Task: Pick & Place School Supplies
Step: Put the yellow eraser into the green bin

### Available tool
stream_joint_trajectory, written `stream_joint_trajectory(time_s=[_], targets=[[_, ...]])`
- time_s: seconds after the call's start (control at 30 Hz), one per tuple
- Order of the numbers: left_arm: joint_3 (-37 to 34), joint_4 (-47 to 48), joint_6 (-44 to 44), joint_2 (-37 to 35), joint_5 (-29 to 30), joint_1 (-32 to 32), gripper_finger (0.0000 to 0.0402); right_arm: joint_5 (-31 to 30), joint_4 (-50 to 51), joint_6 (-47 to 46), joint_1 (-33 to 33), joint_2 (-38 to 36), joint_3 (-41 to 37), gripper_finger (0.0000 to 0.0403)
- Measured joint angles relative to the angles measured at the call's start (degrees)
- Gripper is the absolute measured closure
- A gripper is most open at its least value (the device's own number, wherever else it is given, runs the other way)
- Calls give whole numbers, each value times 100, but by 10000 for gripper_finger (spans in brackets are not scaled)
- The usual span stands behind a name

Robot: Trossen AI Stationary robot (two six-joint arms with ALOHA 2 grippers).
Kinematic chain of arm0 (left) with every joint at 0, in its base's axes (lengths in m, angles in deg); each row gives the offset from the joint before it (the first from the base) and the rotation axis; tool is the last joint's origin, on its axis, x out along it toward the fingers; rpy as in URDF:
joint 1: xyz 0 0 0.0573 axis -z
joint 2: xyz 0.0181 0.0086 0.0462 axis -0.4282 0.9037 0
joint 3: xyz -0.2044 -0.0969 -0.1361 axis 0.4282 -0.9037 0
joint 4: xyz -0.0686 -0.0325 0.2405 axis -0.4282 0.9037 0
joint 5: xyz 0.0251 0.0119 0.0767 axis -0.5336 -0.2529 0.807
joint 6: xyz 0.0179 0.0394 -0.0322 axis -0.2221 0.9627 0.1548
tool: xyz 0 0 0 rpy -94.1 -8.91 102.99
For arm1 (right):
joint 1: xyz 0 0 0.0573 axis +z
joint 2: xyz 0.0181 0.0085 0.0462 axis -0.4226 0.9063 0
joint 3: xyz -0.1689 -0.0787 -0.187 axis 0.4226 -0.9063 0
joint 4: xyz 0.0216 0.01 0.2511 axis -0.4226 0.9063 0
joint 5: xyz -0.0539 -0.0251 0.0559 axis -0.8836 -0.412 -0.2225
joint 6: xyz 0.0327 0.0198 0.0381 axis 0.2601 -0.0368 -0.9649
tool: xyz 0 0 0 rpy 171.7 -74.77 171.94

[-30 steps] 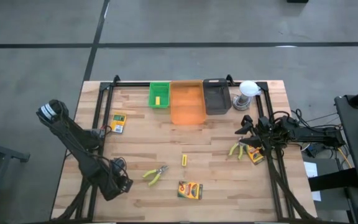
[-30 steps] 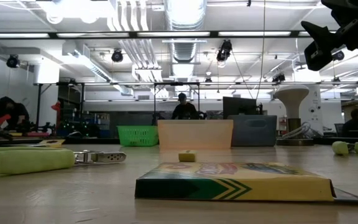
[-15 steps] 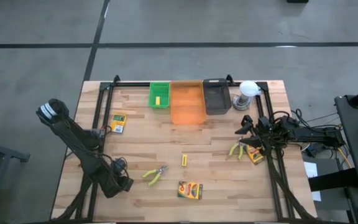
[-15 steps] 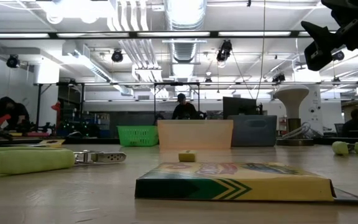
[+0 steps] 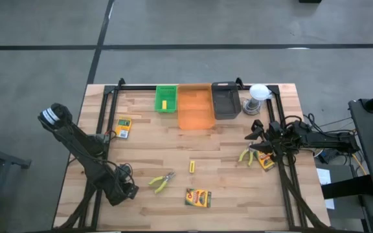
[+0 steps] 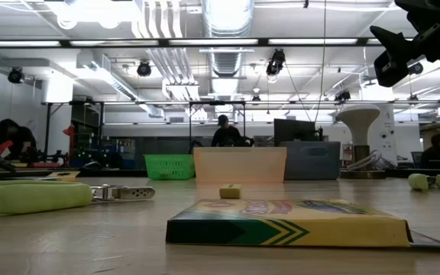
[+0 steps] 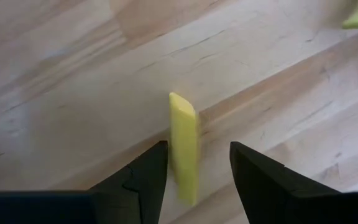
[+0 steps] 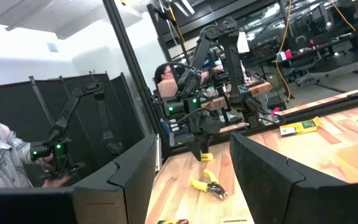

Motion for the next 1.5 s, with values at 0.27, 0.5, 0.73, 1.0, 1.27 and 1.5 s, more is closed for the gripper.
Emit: stream_joint_trajectory(time_s=[0.27,0.5,0.73,1.0,1.27,1.5], targets=[[-1,19,3,0,3,0,223,0,-1,2,-2,0,-2,202],[-1,22,11,0,10,0,239,2,0,0,-1,0,0,202],[-1,24,11,-2,12,0,288,2,0,0,0,0,0,202],[-1,24,-12,-4,12,0,332,0,0,0,0,0,-2,202],[-1,7,-52,-9,12,0,349,0,0,0,0,0,-2,202],[7,-43,-59,-9,12,0,348,1,1,0,0,0,0,202]])
